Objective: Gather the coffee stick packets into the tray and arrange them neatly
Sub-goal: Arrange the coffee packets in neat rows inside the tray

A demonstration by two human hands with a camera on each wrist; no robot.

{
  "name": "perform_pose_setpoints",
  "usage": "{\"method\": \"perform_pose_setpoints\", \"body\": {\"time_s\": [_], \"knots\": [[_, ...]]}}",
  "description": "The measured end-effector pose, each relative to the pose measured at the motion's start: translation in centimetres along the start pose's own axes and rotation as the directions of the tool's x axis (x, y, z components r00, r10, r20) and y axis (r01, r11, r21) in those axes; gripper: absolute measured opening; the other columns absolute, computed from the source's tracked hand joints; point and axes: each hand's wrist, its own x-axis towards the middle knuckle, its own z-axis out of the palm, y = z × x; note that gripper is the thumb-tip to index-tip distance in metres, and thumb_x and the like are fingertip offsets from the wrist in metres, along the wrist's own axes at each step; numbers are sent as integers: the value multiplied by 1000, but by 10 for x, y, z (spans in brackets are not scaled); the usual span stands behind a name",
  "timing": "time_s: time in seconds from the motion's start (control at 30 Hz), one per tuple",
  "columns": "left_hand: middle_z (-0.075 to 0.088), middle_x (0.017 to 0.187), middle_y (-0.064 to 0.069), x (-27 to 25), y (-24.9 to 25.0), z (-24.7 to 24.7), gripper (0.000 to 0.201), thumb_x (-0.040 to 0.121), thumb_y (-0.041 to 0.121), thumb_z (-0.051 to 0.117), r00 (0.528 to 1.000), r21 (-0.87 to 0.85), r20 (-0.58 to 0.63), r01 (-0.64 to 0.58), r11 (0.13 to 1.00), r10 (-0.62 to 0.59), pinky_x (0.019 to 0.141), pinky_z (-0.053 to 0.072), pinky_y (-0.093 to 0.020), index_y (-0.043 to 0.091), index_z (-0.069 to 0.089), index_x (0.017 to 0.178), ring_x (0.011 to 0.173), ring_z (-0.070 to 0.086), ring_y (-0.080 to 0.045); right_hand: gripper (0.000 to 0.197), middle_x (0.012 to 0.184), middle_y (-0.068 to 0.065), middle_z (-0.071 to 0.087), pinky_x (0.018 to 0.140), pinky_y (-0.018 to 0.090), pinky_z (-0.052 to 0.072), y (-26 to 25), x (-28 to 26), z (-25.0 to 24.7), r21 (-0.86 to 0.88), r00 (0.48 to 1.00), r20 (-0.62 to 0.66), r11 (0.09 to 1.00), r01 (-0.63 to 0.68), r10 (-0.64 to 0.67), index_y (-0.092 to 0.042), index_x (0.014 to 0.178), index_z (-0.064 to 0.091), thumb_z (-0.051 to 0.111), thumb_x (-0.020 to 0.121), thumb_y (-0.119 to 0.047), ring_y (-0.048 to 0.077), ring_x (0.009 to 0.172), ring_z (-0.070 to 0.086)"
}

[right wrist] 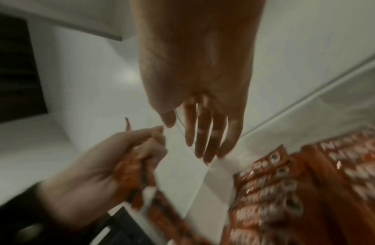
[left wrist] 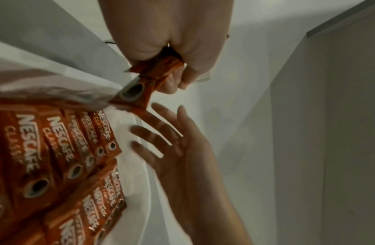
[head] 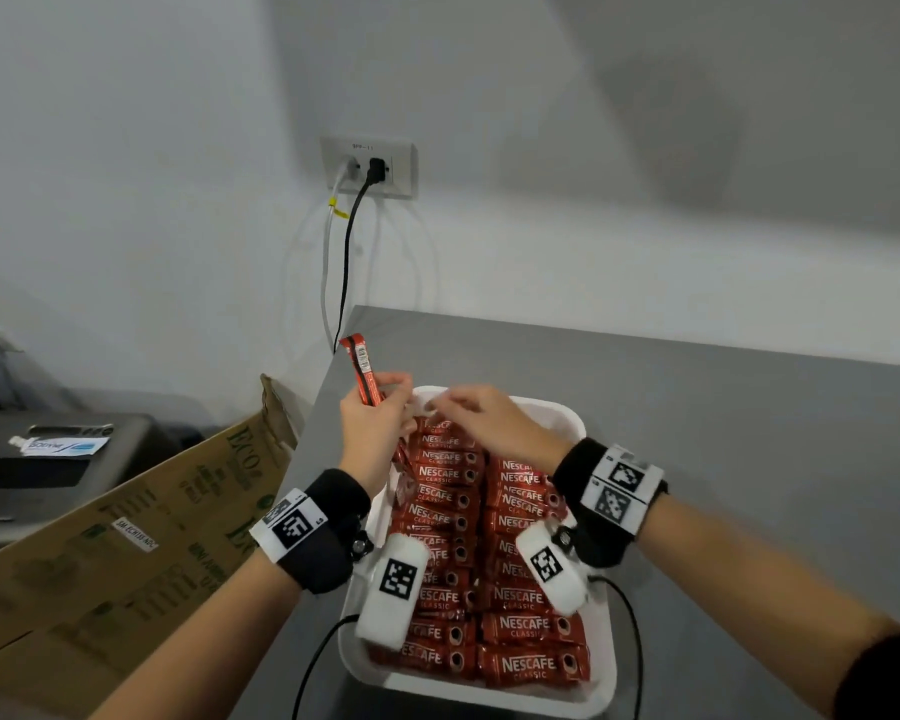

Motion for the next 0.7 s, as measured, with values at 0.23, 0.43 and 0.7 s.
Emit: {"method": "perform_pose_setpoints", "body": {"time_s": [0.23,0.43,0.7], "knots": [[50,67,0,-1,11,9,11,91,7,55,997,42,-5,-76,996,76,43,38,-14,15,56,85,44,44,-1,30,108,4,65,82,37,51,13,-28,16,-136,994,98,990,-35,48,-12,117,60,47,92,-1,25,90,63],[53,71,0,-5,17,-9,10,91,7,55,991,81,-49,-123,989,128,47,44,-13,16,55,86,44,48,2,31,95,5,70,83,36,55,21,-32,44,-514,956,251,858,0,150,-8,96,68,71,82,-35,18,86,66],[53,72,0,-15,12,-13,9,90,9,56,993,114,-11,-116,987,118,49,46,-10,17,55,85,62,50,-7,37,91,3,67,82,37,54,12,-31,64,-593,951,233,805,-25,201,-9,96,63,74,77,-39,21,85,65]]}}
